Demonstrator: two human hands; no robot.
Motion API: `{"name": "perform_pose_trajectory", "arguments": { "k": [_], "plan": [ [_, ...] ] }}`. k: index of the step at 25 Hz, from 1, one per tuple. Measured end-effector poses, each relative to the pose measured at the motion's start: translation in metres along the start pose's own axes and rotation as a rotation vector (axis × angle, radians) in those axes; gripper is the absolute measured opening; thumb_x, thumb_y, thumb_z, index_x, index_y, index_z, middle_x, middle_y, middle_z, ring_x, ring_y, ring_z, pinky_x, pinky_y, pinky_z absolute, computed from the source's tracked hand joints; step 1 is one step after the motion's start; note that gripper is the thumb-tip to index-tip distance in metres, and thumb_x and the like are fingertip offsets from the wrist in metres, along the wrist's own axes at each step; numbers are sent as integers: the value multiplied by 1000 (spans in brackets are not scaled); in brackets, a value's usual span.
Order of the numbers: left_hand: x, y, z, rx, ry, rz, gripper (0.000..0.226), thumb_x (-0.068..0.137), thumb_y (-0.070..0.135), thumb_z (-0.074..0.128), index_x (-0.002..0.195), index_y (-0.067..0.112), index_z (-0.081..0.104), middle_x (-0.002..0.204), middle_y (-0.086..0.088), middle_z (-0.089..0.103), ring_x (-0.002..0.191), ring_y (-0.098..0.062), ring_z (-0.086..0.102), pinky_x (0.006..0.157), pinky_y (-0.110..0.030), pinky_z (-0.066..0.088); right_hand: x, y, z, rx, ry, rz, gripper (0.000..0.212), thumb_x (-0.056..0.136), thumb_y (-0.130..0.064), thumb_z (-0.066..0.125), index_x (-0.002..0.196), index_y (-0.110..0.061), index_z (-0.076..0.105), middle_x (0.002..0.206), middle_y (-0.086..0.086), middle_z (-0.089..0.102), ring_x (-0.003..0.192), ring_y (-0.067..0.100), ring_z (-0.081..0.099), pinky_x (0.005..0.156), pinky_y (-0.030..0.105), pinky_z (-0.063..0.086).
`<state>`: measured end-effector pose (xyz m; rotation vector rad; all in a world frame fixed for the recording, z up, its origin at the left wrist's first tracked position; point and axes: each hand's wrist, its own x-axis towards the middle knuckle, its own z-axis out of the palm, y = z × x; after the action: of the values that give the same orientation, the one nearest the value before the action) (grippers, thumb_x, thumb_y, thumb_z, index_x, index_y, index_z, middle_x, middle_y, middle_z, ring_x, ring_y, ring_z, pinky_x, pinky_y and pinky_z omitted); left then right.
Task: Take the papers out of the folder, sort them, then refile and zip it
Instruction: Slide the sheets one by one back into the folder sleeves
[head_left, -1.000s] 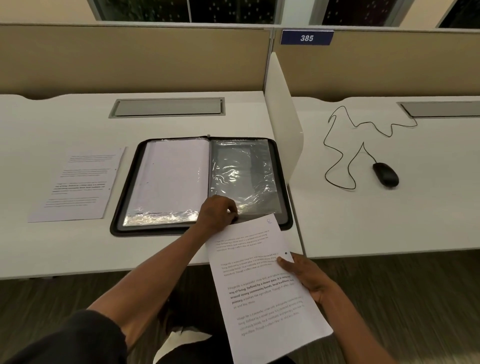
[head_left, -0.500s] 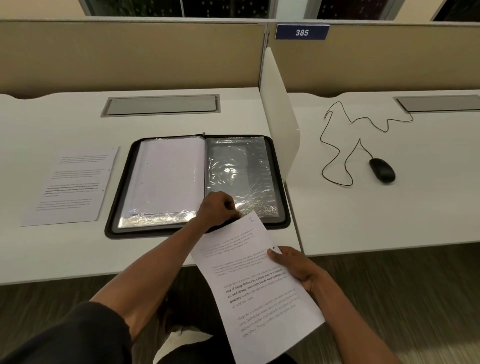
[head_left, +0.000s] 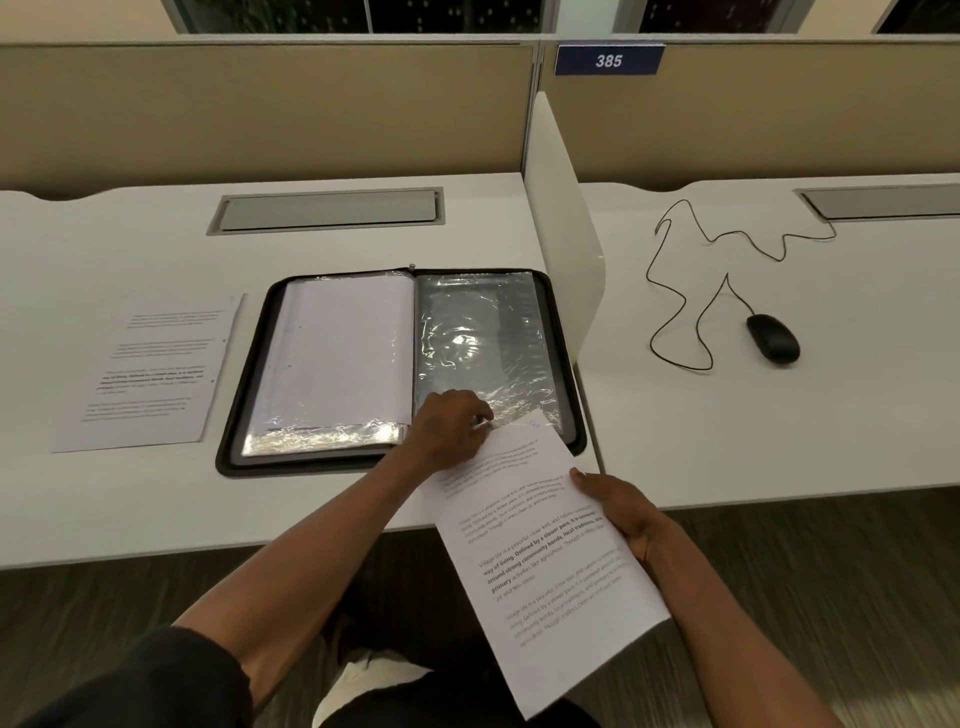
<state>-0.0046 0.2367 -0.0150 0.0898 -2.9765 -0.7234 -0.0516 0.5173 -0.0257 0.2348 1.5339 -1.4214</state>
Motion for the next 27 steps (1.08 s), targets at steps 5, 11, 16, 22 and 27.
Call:
{"name": "perform_pose_trajectory", "arguments": {
  "k": [5,11,16,22,27],
  "plan": [
    [-17,4,15,155,167,9,23,85,20,70,108,19,74,102,0,72,90,-21,63,81,-39,47,0,4,-3,75,22,25,46,98,-32,59,126,4,62,120,29,67,115,49,62,104,62,45],
    [-20,1,23,169,187,-19,17,92,18,60,99,18,76,88,1,73,80,-21,64,77,-36,45,-2,3,12,63,29,9,40,99,-32,59,122,1,66,115,24,71,108,44,68,101,59,50],
    [-18,4,20,190,164,-10,15,92,15,57,96,14,71,73,-2,70,69,-26,61,70,-35,42,0,0,22,-5,102,-62,37,99,-34,60,117,-2,69,107,18,75,102,39,71,98,57,53],
    [-22,1,23,175,127,79,7,90,13,59,90,19,61,75,2,62,66,-21,51,71,-37,44,-2,-4,24,14,154,-64,34,101,-34,57,115,-5,69,103,16,77,96,36,74,88,49,59],
    [-39,14,28,205,228,11,11,87,21,68,92,13,74,96,-3,59,90,-23,52,74,-40,48,-6,-5,29,61,179,-64,29,101,-33,58,111,-8,70,99,14,77,90,32,75,74,40,60]
  ]
}}
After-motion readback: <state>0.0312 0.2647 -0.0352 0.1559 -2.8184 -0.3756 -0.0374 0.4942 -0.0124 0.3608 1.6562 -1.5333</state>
